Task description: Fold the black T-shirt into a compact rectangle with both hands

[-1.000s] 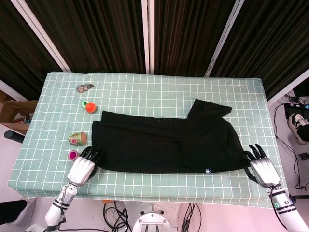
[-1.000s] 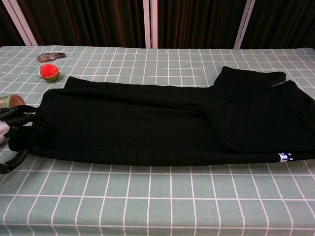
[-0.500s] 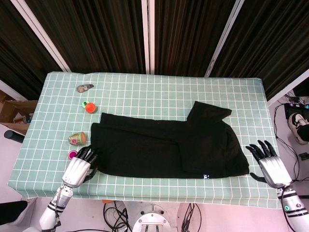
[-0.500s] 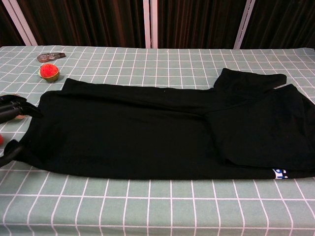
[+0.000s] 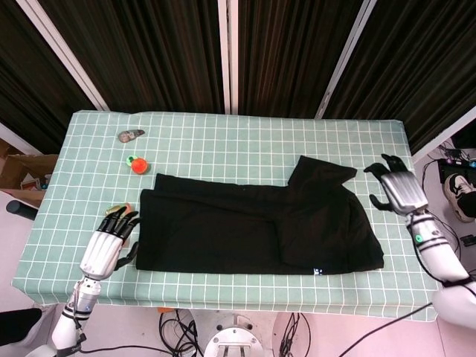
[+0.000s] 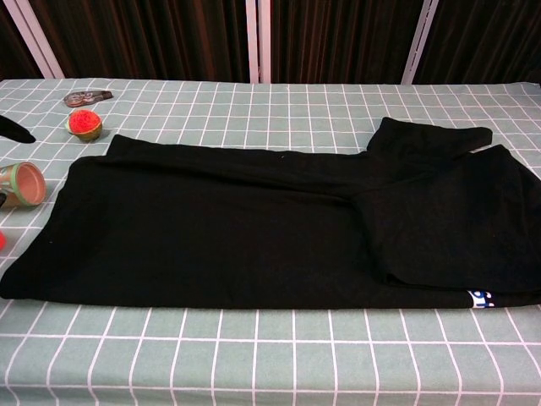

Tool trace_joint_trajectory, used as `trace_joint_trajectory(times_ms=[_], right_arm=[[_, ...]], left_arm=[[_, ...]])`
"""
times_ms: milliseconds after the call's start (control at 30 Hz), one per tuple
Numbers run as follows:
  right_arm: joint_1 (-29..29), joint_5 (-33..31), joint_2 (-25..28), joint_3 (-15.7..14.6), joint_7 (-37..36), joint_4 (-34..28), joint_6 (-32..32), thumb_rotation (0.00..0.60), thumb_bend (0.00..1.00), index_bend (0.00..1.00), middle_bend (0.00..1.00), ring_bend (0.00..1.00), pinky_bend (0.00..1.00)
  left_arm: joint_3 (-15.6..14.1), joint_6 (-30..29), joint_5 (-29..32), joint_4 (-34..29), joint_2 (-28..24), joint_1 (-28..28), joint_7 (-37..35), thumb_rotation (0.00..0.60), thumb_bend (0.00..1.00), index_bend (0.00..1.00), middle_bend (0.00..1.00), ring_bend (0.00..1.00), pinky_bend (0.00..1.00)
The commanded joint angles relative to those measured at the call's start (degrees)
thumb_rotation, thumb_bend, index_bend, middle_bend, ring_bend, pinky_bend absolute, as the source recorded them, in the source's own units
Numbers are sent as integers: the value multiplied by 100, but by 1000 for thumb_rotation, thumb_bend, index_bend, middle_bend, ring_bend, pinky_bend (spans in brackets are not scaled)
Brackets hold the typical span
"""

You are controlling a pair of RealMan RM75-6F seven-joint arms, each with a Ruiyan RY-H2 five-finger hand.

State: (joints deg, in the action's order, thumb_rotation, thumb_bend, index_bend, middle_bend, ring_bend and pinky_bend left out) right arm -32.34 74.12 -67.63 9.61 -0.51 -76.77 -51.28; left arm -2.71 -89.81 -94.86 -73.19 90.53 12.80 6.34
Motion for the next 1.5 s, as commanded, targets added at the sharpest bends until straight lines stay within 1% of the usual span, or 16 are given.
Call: trace_joint_trajectory(times_ms=[33,133,233,333,533,700,767,833,1067,1267,1333,1500], right_arm=[[-1100,-1226,-888,402,907,1070,1336,600,347,296,250,27,112],[-1559,-1931,-1455,385,1476,1826,1844,600,348,299,249,27,113],[-1893,-2564,-1912,321,1934,2474,2152,600,349,299,244,27,114],[-2142,-3083,-2309,269,2241,3021,2342,600,350,300,241,27,114],[-2470,-3735,-2840,137,2662,3790,2635,600,353,307,230,27,113],[-2635,-4170,-3178,57,2947,4311,2782,600,379,341,223,27,101],[-2684,-4300,-3314,29,3048,4521,2851,600,426,358,221,27,99],[-2718,-4384,-3422,17,3115,4688,2904,600,442,366,220,26,98],[-2802,-4554,-3777,21,3328,5291,3103,600,443,372,218,20,90],[-2827,-4491,-3995,104,3346,5587,3182,600,441,394,222,19,88],[-2815,-4409,-4045,146,3301,5643,3139,600,414,421,229,19,88],[-2755,-4100,-4118,270,3060,5669,2880,600,253,532,272,20,89]], left_arm=[[25,41,63,10,11,-36,-9,537,418,207,170,91,199],[53,88,147,11,0,-79,-40,539,419,207,170,90,199],[70,101,192,8,-21,-118,-80,540,418,207,170,91,198],[88,108,243,18,-29,-164,-128,541,419,207,170,91,198],[118,153,338,81,-15,-235,-257,537,418,208,170,90,198],[146,182,364,138,3,-257,-344,539,418,208,170,90,197],[155,181,364,164,12,-267,-379,537,418,208,170,90,197],[160,190,372,189,18,-276,-404,537,418,208,170,90,196],[190,209,389,232,16,-303,-484,536,418,207,168,90,196],[198,256,425,264,27,-329,-536,540,419,207,164,90,195],[198,256,425,266,25,-340,-570,533,419,207,163,89,195],[192,228,383,267,2,-357,-599,527,418,208,161,83,193]])
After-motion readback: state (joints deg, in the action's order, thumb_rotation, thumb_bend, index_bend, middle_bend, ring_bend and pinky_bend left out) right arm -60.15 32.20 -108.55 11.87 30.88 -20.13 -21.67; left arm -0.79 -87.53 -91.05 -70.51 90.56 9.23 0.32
